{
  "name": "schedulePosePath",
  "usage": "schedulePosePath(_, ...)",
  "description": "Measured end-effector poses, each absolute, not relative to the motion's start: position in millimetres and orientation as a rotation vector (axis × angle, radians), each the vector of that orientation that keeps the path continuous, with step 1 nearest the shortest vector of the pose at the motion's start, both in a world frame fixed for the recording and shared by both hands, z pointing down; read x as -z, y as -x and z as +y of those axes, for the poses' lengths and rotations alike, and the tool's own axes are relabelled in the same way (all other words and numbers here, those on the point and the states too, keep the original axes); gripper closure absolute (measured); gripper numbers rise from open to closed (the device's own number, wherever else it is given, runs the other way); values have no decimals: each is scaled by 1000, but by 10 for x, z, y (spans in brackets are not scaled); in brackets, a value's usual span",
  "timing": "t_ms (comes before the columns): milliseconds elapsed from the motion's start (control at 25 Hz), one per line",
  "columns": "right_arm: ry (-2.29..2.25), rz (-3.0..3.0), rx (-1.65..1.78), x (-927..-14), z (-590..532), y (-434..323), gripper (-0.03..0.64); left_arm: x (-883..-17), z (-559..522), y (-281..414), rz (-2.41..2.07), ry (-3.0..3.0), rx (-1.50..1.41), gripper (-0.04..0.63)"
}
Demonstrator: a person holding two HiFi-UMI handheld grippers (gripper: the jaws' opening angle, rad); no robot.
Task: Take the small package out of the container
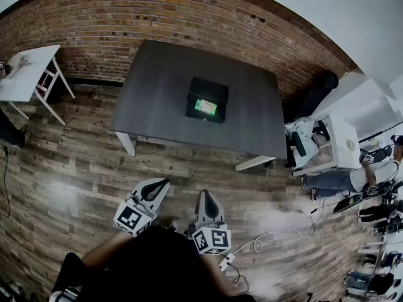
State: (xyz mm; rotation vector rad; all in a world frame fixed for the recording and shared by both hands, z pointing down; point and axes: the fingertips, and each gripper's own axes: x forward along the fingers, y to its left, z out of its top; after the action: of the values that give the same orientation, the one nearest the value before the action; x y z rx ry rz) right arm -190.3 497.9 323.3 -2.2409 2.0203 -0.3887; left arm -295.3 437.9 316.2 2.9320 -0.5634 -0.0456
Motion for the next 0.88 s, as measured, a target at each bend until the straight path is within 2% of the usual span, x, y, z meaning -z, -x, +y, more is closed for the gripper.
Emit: schedulePosePath(880,2250,1991,430,-3256,4896,2102,592,-3210,4298,3161,-541,-2914,51,558)
